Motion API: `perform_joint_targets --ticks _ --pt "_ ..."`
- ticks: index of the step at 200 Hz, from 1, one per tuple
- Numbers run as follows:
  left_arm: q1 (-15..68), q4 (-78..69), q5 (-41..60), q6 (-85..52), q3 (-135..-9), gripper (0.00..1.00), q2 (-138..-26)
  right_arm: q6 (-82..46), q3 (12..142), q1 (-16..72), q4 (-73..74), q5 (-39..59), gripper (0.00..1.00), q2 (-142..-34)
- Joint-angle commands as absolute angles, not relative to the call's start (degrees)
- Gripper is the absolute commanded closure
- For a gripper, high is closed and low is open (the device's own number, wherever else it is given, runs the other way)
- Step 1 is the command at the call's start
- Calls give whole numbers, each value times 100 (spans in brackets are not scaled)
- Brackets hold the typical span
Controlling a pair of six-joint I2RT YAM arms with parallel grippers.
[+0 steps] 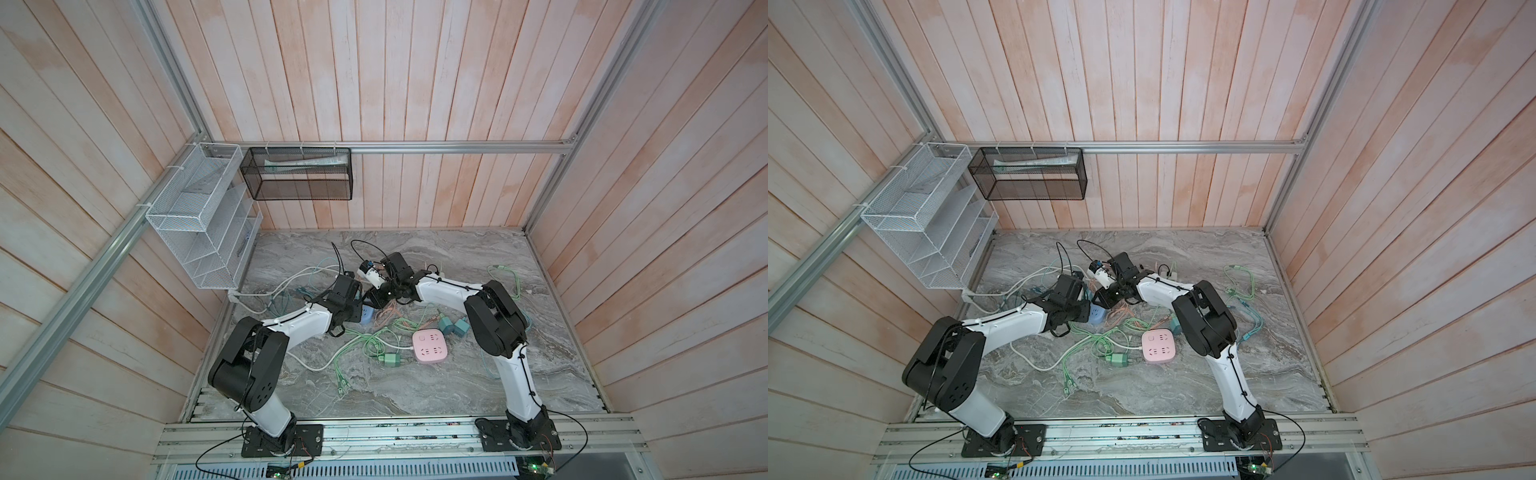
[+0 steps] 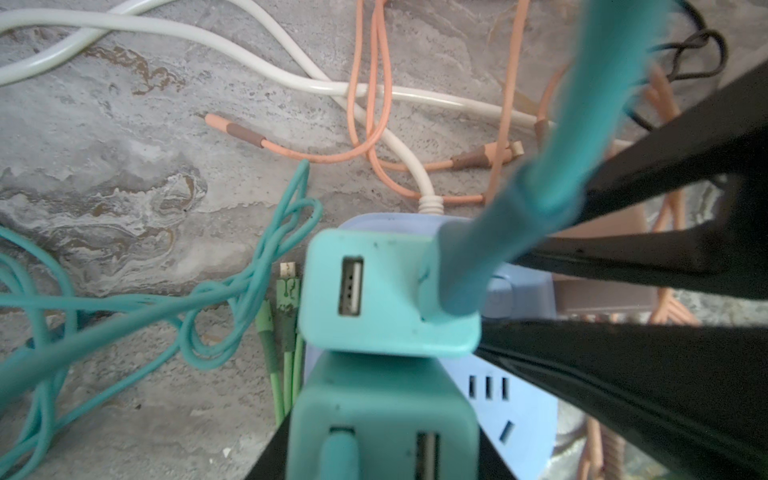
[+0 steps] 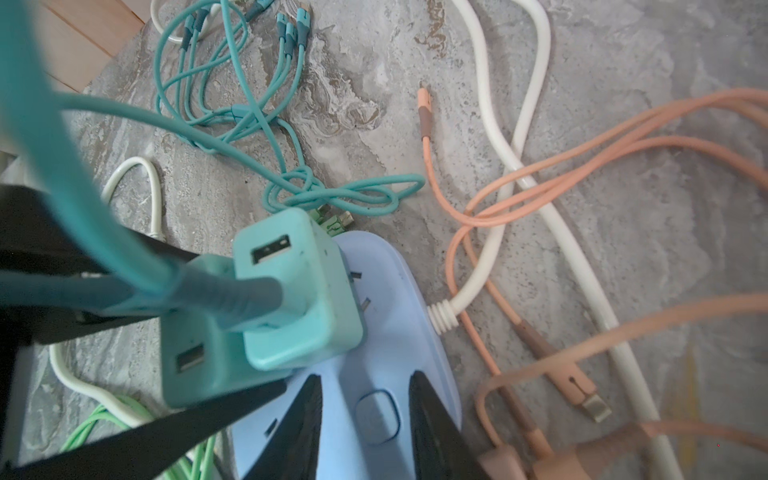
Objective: Pull the plug off the socket
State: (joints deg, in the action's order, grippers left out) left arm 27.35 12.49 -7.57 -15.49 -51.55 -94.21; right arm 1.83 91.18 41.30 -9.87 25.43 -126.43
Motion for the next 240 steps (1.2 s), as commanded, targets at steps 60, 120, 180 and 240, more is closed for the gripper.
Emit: perform_joint_targets --ticks 60,120,180,240 --pt "2758 1139 -659 -1595 -5162 73 -9282 592 8484 4106 -1213 1585 49 -12441" --pt "2755 981 -546 -1531 -5041 74 -9146 804 8650 4190 -1346 1689 45 -12590" --pt "2755 694 -173 -1572 -5060 74 -9072 870 8473 4262 -1314 1837 42 -12622" --pt "2756 632 -164 -1607 -5097 75 -9035 1062 8138 4329 -1259 1597 47 -12604"
